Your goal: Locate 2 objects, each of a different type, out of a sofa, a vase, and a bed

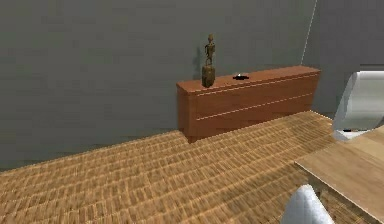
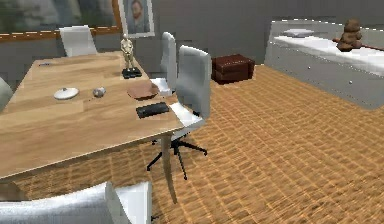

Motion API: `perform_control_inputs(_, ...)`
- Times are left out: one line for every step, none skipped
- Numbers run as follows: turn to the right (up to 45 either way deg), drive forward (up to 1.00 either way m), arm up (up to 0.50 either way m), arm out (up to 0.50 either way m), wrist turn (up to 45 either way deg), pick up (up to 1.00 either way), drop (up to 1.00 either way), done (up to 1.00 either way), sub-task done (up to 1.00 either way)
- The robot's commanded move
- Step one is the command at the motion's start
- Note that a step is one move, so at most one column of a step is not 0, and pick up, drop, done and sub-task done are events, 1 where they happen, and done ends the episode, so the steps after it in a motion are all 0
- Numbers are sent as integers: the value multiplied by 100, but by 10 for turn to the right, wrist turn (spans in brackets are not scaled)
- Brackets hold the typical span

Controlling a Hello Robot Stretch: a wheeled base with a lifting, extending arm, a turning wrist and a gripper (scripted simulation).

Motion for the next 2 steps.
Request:
perform_control_inputs(-390,0,0,0,0,0,0,0,0)
perform_control_inputs(0,35,0,0,0,0,0,0,0)
